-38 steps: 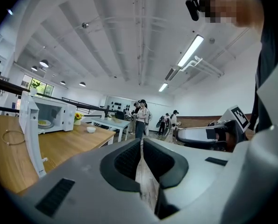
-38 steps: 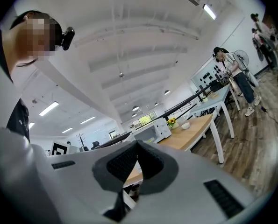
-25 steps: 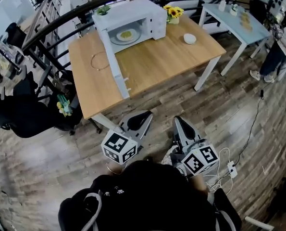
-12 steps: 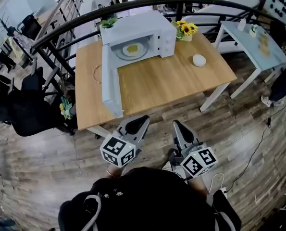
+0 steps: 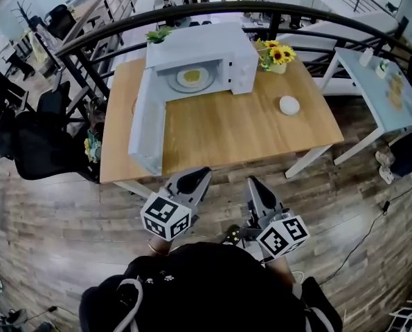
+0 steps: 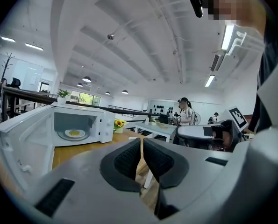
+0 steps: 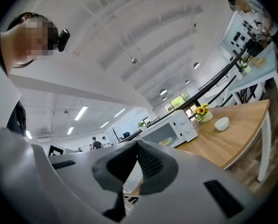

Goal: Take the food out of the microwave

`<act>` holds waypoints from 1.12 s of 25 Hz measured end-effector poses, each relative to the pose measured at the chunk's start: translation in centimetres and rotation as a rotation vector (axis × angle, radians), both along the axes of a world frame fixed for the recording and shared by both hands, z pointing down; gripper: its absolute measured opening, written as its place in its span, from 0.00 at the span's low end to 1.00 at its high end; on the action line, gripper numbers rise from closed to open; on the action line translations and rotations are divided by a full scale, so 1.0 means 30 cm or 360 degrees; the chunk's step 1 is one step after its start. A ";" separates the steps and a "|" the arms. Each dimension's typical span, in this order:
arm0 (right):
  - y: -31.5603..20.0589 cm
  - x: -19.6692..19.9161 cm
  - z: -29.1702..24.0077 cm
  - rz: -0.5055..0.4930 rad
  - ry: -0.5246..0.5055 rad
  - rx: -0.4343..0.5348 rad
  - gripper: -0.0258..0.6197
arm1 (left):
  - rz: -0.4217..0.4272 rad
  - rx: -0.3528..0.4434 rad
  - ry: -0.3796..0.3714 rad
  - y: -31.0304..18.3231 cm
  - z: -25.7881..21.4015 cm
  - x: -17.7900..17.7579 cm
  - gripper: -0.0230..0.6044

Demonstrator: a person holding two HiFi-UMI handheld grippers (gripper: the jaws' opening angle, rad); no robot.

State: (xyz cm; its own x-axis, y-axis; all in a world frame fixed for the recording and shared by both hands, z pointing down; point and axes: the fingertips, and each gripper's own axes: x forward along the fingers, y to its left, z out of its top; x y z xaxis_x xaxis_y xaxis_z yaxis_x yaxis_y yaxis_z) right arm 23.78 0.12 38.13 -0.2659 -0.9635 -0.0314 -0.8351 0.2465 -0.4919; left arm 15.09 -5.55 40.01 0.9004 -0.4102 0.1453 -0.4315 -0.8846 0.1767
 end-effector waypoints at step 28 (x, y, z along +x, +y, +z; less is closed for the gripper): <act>-0.437 0.272 -0.017 -0.0199 0.0065 0.0029 0.04 | -0.0443 0.0036 0.0071 -0.473 -0.008 0.111 0.08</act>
State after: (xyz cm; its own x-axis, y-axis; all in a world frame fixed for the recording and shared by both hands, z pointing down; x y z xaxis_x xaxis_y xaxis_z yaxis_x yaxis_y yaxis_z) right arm 31.93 -13.00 37.63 -0.3851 -0.9222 -0.0351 -0.8165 0.3582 -0.4529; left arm 18.44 -19.74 39.77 0.7580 -0.6452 0.0959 -0.6506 -0.7372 0.1823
